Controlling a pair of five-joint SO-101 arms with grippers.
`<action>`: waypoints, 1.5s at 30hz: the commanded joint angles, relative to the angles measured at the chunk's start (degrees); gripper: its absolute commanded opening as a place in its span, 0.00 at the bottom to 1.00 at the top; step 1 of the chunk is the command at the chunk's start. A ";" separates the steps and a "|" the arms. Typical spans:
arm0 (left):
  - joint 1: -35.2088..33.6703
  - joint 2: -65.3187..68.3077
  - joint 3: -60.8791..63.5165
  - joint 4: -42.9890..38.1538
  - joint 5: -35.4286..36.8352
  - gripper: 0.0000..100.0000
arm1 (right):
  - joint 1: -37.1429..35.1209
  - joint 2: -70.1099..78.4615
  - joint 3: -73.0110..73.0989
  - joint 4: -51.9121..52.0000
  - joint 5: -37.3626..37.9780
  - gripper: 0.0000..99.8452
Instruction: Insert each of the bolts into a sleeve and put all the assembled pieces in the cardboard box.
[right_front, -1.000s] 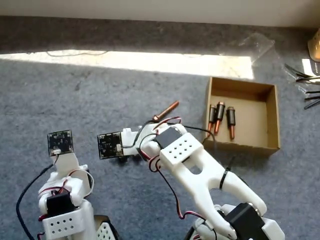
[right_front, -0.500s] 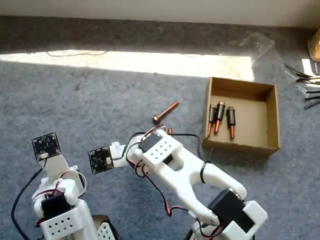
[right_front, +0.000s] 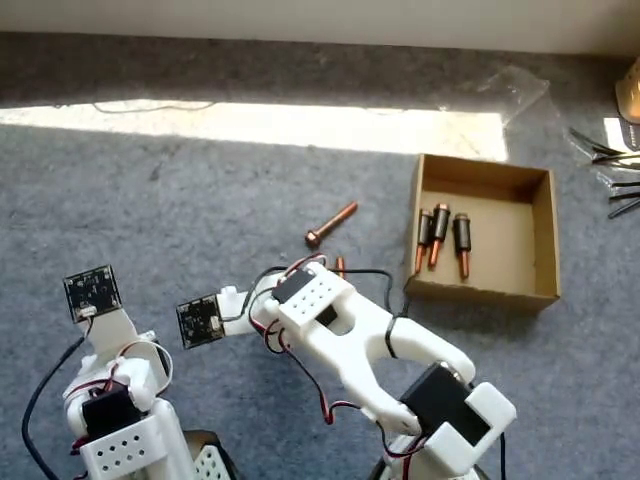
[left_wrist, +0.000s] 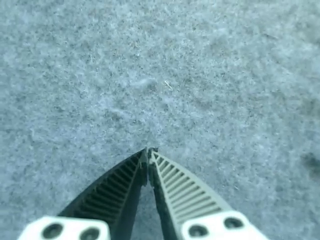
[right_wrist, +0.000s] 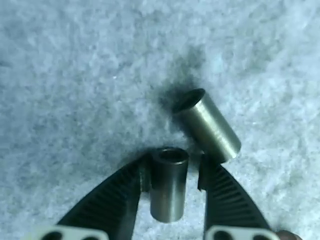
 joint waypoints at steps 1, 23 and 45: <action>-0.57 -0.31 1.27 0.35 -0.35 0.03 | -0.57 1.54 0.22 -0.22 0.70 0.15; -0.31 -0.31 1.27 0.35 -0.18 0.03 | 9.45 -3.21 0.22 0.04 0.18 0.01; -0.22 -0.40 1.27 -1.32 -0.09 0.03 | 27.91 -48.75 0.84 7.78 -36.84 0.01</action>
